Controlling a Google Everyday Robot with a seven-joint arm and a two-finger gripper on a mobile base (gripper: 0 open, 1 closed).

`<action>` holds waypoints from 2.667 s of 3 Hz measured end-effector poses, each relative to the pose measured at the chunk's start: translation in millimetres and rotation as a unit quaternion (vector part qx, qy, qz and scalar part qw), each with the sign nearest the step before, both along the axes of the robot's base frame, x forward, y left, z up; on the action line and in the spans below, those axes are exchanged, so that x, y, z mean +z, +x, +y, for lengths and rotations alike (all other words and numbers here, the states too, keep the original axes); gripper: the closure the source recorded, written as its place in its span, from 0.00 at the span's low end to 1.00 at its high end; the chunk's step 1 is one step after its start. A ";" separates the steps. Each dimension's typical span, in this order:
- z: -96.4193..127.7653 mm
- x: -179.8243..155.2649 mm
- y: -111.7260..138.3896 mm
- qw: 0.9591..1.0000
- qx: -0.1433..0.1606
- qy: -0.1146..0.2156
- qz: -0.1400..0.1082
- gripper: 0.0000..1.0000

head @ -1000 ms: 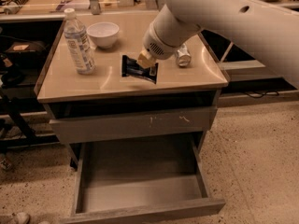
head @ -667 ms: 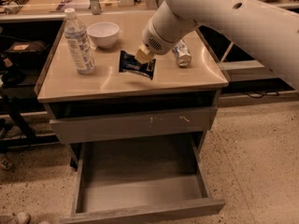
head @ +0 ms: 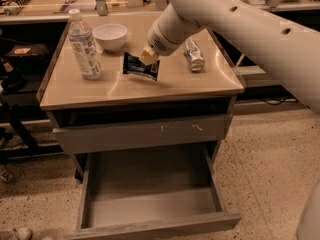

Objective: Pick rxbar blueberry from middle drawer and place on counter

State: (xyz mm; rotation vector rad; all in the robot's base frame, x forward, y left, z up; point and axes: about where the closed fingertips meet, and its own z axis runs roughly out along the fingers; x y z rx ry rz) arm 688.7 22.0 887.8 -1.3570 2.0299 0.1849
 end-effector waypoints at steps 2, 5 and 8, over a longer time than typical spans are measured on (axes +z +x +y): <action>27.5 -28.7 41.9 1.000 0.019 0.003 0.015 1.00; 42.7 -47.6 59.1 0.999 0.026 -0.003 0.022 0.58; 42.8 -47.7 59.1 0.999 0.026 -0.003 0.022 0.00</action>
Offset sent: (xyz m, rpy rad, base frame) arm 0.0675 0.0444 -0.0451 0.0077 0.0455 0.0585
